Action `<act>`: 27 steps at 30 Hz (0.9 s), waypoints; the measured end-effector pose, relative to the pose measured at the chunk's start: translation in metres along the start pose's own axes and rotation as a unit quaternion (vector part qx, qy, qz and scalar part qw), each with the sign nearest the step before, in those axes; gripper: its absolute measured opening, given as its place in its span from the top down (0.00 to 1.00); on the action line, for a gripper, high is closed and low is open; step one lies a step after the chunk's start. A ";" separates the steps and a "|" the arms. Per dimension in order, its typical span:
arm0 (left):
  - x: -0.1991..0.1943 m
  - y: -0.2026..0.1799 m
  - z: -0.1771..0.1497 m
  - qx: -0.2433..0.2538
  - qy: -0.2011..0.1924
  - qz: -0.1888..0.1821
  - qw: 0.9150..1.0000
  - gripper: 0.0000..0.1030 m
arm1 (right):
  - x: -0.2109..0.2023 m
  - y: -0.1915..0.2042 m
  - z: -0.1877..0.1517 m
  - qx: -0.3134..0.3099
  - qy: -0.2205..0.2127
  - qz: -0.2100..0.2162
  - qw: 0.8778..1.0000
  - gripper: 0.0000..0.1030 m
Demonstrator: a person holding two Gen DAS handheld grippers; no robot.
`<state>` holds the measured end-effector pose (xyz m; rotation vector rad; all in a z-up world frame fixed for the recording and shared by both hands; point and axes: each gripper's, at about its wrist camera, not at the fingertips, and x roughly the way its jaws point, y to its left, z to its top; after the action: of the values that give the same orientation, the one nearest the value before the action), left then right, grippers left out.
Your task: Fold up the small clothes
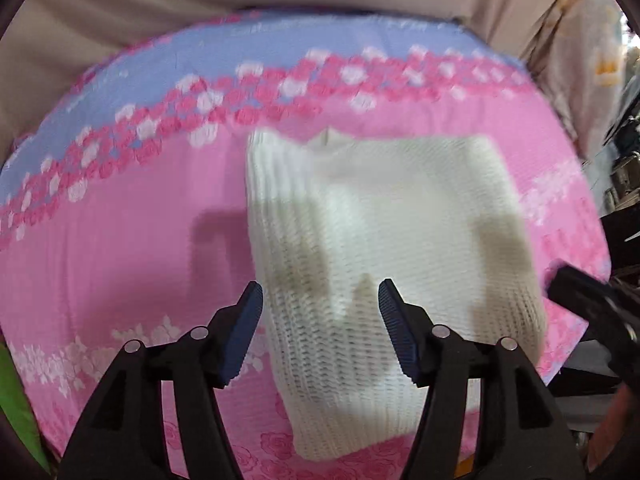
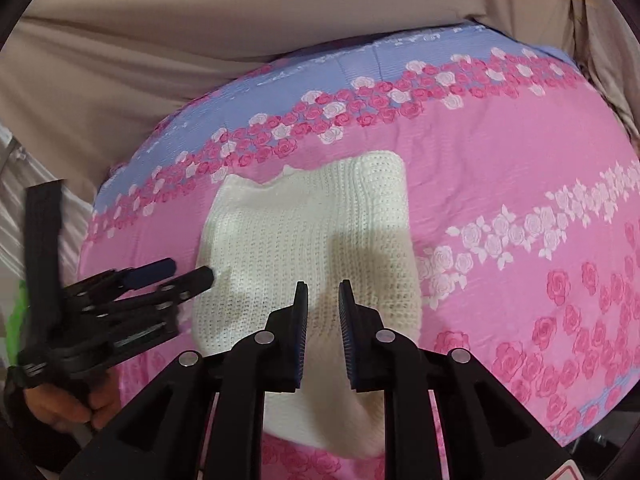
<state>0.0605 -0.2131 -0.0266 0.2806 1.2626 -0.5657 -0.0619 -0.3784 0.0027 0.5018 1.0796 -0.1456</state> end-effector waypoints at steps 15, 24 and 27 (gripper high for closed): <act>0.019 0.003 -0.022 -0.012 0.016 0.012 1.000 0.33 | 0.079 -0.024 -0.022 -0.004 0.068 -0.067 0.995 0.98; 0.001 -0.009 -0.026 -0.007 0.007 -0.011 1.000 0.32 | 0.027 -0.034 -0.014 0.032 0.010 -0.072 0.997 0.69; 0.001 -0.013 -0.025 0.001 0.006 -0.003 1.000 0.32 | 0.042 -0.043 -0.008 0.053 0.011 -0.065 0.996 0.71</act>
<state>0.0333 -0.2113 -0.0333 0.2822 1.2742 -0.5712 -0.0640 -0.4075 -0.0509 0.5291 1.1308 -0.3124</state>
